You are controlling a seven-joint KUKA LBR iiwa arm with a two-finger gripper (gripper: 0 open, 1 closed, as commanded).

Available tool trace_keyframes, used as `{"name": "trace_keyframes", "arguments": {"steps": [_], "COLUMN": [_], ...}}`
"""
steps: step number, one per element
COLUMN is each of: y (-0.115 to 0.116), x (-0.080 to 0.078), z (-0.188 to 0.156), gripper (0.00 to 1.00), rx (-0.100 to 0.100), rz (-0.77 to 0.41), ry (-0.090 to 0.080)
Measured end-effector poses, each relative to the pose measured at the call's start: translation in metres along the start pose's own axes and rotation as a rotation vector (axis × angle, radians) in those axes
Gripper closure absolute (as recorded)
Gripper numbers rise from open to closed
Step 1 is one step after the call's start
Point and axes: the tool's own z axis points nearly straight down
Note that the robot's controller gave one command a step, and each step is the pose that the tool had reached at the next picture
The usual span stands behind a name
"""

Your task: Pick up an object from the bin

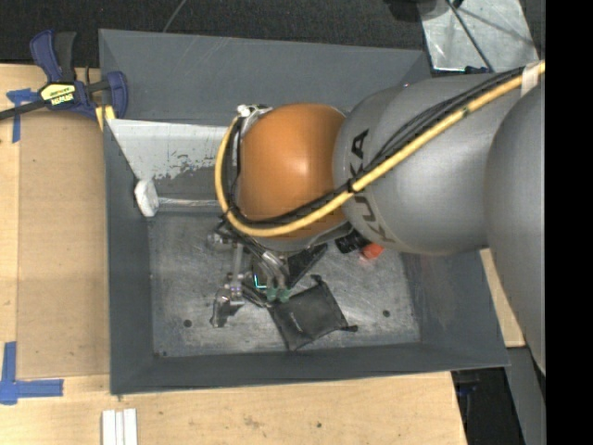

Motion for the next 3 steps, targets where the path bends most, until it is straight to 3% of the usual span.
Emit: {"name": "trace_keyframes", "arguments": {"steps": [1, 2, 3], "y": [-0.081, -0.113, -0.128], "x": [0.0, -0.031, -0.028], "z": [0.109, 0.077, 0.074], "gripper": [0.0, 0.0, 0.0], "rx": [-0.006, -0.001, -0.004], "rz": [-0.071, -0.053, 0.071], "ry": [-0.015, -0.014, -0.011]}}
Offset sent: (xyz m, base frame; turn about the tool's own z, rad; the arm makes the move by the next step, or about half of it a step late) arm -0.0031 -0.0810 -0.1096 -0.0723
